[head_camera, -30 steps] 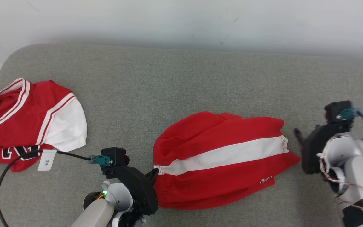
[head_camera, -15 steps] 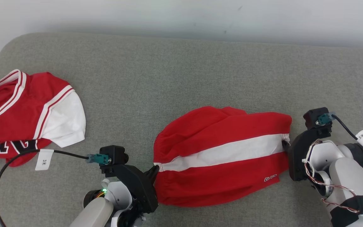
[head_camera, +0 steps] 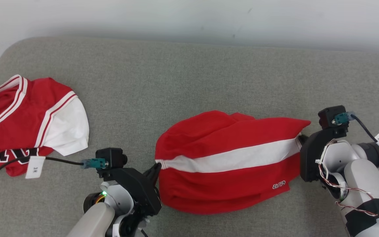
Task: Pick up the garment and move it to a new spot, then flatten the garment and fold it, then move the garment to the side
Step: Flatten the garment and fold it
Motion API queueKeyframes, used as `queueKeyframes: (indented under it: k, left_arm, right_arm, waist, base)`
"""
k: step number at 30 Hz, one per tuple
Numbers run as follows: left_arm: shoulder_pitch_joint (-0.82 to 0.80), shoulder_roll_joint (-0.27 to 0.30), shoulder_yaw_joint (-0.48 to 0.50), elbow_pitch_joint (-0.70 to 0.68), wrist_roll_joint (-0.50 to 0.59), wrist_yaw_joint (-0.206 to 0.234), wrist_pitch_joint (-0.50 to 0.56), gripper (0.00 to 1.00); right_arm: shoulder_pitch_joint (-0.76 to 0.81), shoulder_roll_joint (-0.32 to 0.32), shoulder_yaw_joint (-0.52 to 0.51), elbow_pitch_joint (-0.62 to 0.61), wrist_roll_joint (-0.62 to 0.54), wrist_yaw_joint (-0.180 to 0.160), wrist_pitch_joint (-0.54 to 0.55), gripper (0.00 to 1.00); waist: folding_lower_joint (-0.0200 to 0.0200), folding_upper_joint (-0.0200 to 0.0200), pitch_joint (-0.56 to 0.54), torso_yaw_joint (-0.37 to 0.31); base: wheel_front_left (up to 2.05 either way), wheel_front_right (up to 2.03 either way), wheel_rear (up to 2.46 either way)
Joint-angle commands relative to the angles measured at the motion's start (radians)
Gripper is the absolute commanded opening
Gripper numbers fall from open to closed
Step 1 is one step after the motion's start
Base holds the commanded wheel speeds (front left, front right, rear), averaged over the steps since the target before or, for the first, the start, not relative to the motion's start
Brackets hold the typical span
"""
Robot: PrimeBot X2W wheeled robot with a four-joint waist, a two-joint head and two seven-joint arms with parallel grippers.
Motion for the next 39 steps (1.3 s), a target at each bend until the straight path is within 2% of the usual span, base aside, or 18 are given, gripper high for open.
queueKeyframes:
  k: [1, 6, 13, 19, 23, 26, 27, 29, 31, 33, 34, 39]
  left_arm:
    - [-0.017, -0.001, 0.008, -0.008, 0.005, -0.004, -0.017, 0.00]
    - [-0.012, -0.012, 0.053, -0.057, -0.013, -0.024, -0.099, 0.00]
    - [-0.004, -0.004, 0.120, -0.171, -0.057, -0.043, -0.148, 0.00]
    - [-0.051, 0.033, 0.162, -0.264, -0.091, -0.035, -0.113, 0.00]
    - [-0.128, 0.070, 0.207, -0.300, -0.128, -0.029, -0.052, 0.00]
    - [-0.229, 0.123, 0.235, -0.320, -0.121, -0.021, 0.001, 0.00]
    - [-0.266, 0.130, 0.247, -0.323, -0.124, -0.009, 0.016, 0.00]
    - [-0.348, 0.138, 0.259, -0.327, -0.137, -0.018, 0.042, 0.00]
    - [-0.429, 0.147, 0.279, -0.310, -0.138, -0.008, 0.058, 0.00]
    - [-0.508, 0.135, 0.294, -0.291, -0.129, -0.001, 0.046, 0.00]
    - [-0.583, 0.117, 0.317, -0.263, -0.124, -0.001, 0.014, 0.00]
    - [-0.755, 0.089, 0.354, -0.198, -0.061, -0.054, -0.136, 0.00]
  right_arm:
    - [0.002, 0.001, -0.001, -0.015, 0.015, -0.002, -0.015, 0.00]
    - [0.026, 0.003, -0.031, -0.098, 0.090, -0.002, -0.082, 0.00]
    - [0.076, 0.000, -0.081, -0.270, 0.224, -0.002, -0.070, 0.00]
    - [0.067, 0.002, -0.114, -0.398, 0.281, -0.002, -0.060, 0.00]
    - [-0.014, 0.016, -0.093, -0.428, 0.304, -0.002, -0.060, 0.00]
    - [-0.124, 0.028, -0.062, -0.413, 0.306, -0.002, -0.108, 0.00]
    - [-0.165, 0.025, -0.046, -0.400, 0.292, -0.002, -0.125, 0.00]
    - [-0.253, 0.011, -0.004, -0.356, 0.261, -0.002, -0.160, 0.00]
    - [-0.357, 0.012, 0.027, -0.302, 0.237, -0.002, -0.209, 0.00]
    - [-0.460, 0.015, 0.042, -0.244, 0.202, -0.002, -0.281, 0.00]
    - [-0.547, 0.026, 0.043, -0.180, 0.171, -0.002, -0.360, 0.00]
    - [-0.748, 0.027, 0.022, -0.061, 0.053, -0.002, -0.573, 0.00]
  waist:
    - [0.0000, -0.0001, -0.013, -0.008]
    - [0.0000, -0.0001, -0.050, -0.020]
    - [0.0000, -0.0001, -0.119, -0.052]
    - [0.0000, -0.0001, -0.152, -0.104]
    - [0.0000, -0.0001, -0.118, -0.164]
    - [0.0000, -0.0001, -0.041, -0.212]
    - [0.0000, -0.0001, -0.007, -0.225]
    - [0.0000, -0.0001, 0.053, -0.245]
    - [0.0000, -0.0001, 0.111, -0.262]
    - [0.0000, -0.0001, 0.161, -0.275]
    - [0.0000, -0.0001, 0.196, -0.281]
    - [0.0000, -0.0001, 0.241, -0.286]
  base:
    - [0.00, 0.00, 0.00]
    - [0.00, 0.00, 0.00]
    - [0.00, 0.00, 0.00]
    - [0.00, 0.00, 0.00]
    - [0.00, 0.00, 0.00]
    - [0.00, 0.00, 0.00]
    - [0.00, 0.00, 0.00]
    - [0.00, 0.00, 0.00]
    - [0.00, 0.00, 0.00]
    - [0.00, 0.00, 0.00]
    - [0.00, 0.00, 0.00]
    - [0.00, 0.00, 0.00]
